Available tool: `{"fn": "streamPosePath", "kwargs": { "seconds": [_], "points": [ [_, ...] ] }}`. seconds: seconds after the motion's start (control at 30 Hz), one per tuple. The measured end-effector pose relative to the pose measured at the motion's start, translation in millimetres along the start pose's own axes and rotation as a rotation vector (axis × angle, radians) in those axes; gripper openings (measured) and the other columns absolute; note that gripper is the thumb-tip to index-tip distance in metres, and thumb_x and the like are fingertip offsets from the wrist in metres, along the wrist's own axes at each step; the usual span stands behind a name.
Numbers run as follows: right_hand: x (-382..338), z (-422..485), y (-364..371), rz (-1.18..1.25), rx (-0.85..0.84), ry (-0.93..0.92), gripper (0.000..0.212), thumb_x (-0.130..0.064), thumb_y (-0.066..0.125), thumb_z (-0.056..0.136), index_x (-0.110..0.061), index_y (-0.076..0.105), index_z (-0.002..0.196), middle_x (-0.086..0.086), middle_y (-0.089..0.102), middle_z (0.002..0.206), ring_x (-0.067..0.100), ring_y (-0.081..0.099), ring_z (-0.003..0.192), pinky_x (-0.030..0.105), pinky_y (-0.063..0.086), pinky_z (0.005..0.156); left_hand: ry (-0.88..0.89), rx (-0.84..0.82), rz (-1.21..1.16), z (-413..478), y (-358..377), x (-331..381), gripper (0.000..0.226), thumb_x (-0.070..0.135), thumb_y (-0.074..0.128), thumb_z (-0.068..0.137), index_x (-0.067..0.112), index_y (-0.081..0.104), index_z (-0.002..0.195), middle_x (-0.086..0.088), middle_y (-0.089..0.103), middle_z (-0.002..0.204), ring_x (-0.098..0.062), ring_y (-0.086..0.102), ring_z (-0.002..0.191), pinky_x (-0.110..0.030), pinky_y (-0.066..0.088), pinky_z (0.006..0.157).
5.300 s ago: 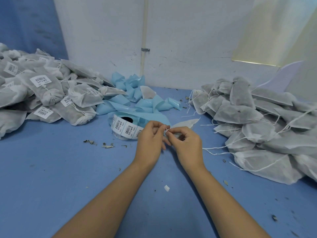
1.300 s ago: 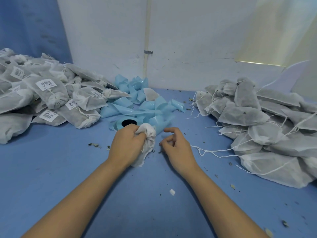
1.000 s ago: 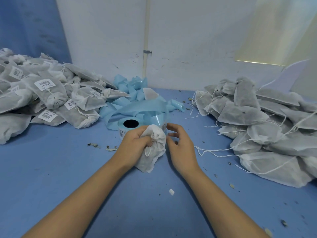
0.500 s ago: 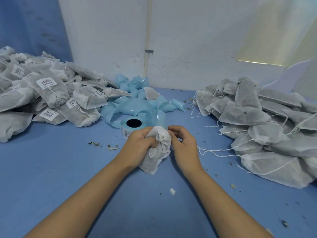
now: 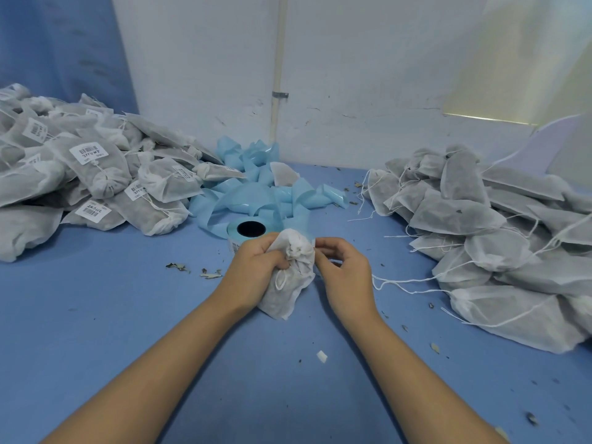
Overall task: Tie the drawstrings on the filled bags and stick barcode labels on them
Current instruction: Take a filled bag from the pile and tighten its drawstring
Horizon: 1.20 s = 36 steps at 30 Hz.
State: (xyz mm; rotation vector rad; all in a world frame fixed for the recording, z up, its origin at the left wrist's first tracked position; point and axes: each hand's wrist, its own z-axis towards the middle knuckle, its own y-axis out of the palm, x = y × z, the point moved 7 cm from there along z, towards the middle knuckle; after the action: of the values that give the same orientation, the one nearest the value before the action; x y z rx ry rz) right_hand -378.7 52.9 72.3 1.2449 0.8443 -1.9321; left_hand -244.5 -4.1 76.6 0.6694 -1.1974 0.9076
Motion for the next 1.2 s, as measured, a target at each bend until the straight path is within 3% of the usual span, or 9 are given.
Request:
{"fn": "streamPosePath", "kwargs": {
  "seconds": [0.1,0.23,0.47,0.8,0.93,1.07,1.13,1.2],
  "points": [
    [1,1,0,-0.009,0.002,0.016,0.008,-0.011,0.065,0.089,-0.016,0.069,0.094,-0.004,0.071,0.088,-0.002,0.062,0.076,0.014,0.049,0.076,0.018,0.025,0.001,1,-3,1,0.017,0.01,0.049,0.059,0.01,0.062,0.07,0.007,0.055,0.063,-0.005,0.05,0.061,-0.014,0.04,0.057],
    [1,1,0,-0.023,0.0,0.01,0.014,-0.013,0.061,0.092,-0.009,0.071,0.101,-0.002,0.072,0.093,0.003,0.061,0.081,0.012,0.047,0.077,0.023,0.005,0.004,0,-1,2,0.03,0.011,0.049,0.059,0.007,0.067,0.083,0.005,0.061,0.071,-0.005,0.055,0.067,-0.014,0.043,0.062],
    [2,2,2,-0.007,-0.032,0.01,0.012,-0.013,0.062,0.091,-0.01,0.073,0.096,-0.005,0.073,0.088,-0.001,0.062,0.077,0.013,0.047,0.075,0.012,-0.034,0.012,-1,1,2,0.042,0.01,0.049,0.06,0.004,0.069,0.097,-0.005,0.068,0.091,-0.012,0.061,0.084,-0.023,0.046,0.076],
    [4,1,-1,0.075,-0.007,0.031,0.019,-0.012,0.057,0.093,-0.019,0.072,0.086,-0.01,0.073,0.081,0.006,0.067,0.08,0.014,0.05,0.072,0.011,-0.015,0.028,-4,0,6,0.03,0.011,0.048,0.06,0.006,0.067,0.084,0.008,0.061,0.069,-0.003,0.054,0.066,-0.013,0.042,0.061],
    [10,2,-12,0.089,0.134,0.063,0.022,-0.012,0.059,0.091,-0.027,0.07,0.079,-0.017,0.069,0.074,0.001,0.062,0.073,0.012,0.046,0.068,0.015,0.03,-0.021,-3,-3,8,0.015,0.006,0.049,0.064,0.016,0.061,0.066,0.012,0.056,0.059,0.0,0.051,0.057,-0.01,0.04,0.055],
    [15,2,-30,0.171,0.353,0.096,0.022,-0.013,0.06,0.091,-0.028,0.067,0.077,-0.009,0.068,0.073,0.01,0.061,0.073,0.027,0.049,0.076,-0.015,0.119,-0.047,2,-11,3,0.032,-0.009,0.047,0.079,0.018,0.064,0.074,0.01,0.061,0.068,-0.006,0.056,0.067,-0.018,0.043,0.063],
    [12,0,-33,0.241,0.374,0.089,0.021,-0.012,0.058,0.093,-0.025,0.068,0.08,-0.01,0.069,0.068,0.007,0.064,0.073,0.026,0.051,0.077,-0.051,0.166,-0.07,4,-13,0,0.036,-0.007,0.047,0.081,0.024,0.067,0.08,0.011,0.066,0.073,-0.01,0.059,0.075,-0.023,0.044,0.069],
    [3,-2,-32,0.233,0.355,0.041,0.02,-0.013,0.059,0.092,-0.027,0.07,0.083,-0.01,0.073,0.078,0.006,0.067,0.081,0.024,0.051,0.08,-0.063,0.236,-0.105,6,-15,0,0.036,-0.005,0.049,0.082,0.026,0.066,0.08,0.013,0.067,0.07,-0.008,0.061,0.071,-0.023,0.046,0.065]
  ]
}}
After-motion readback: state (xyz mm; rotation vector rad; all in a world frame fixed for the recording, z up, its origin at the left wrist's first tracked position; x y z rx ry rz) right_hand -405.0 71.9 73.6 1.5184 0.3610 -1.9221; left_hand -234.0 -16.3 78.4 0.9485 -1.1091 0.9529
